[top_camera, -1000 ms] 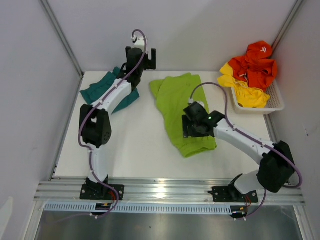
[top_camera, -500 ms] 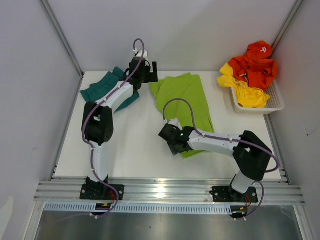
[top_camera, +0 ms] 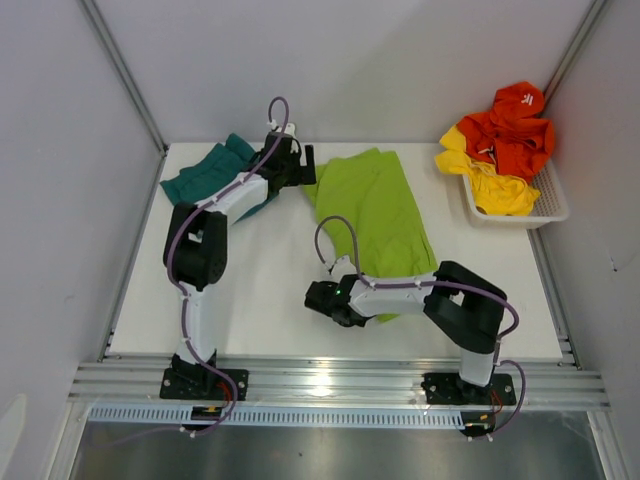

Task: Fold and stack the shorts
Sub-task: Fold the shorts

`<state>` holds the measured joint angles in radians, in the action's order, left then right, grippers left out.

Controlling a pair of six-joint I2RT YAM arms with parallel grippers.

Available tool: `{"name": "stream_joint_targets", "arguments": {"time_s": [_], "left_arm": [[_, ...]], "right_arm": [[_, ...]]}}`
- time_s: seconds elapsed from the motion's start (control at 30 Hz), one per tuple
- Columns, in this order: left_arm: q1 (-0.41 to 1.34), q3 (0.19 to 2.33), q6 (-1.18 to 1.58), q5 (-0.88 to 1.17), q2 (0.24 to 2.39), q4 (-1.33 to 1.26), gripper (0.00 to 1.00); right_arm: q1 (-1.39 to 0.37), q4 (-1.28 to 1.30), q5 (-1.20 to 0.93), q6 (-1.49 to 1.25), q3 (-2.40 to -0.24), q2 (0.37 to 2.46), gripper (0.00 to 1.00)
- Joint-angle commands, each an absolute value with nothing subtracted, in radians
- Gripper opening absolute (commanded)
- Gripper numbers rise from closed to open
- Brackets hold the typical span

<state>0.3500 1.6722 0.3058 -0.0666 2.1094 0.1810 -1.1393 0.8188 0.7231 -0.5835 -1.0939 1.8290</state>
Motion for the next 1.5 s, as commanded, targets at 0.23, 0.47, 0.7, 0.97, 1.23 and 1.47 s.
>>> {"name": "stream_joint_targets", "arguments": {"time_s": [0.23, 0.47, 0.7, 0.97, 1.23, 1.47], "left_arm": [[0.345, 1.606, 0.374, 0.026, 2.028, 0.141, 0.99], [0.345, 1.433, 0.436, 0.109, 1.924, 0.078, 0.99], [0.345, 1.304, 0.497, 0.17, 1.908, -0.046, 0.99], [0.354, 1.385, 0.56, 0.209, 2.046, -0.071, 0.74], [0.357, 1.336, 0.572, 0.126, 2.036, -0.054, 0.79], [0.359, 1.259, 0.557, 0.072, 1.983, -0.052, 0.84]], "right_arm": [[-1.227, 0.943, 0.85, -0.785, -1.054, 1.872, 0.0], [-1.327, 0.841, 0.666, -0.834, -0.894, 1.605, 0.0], [-1.371, 0.824, 0.65, -0.859, -0.864, 1.624, 0.0], [-1.428, 0.816, 0.647, -0.877, -0.907, 1.681, 0.0], [-1.437, 0.824, 0.643, -0.893, -0.896, 1.649, 0.0], [-1.437, 0.821, 0.64, -0.891, -0.896, 1.643, 0.0]]}}
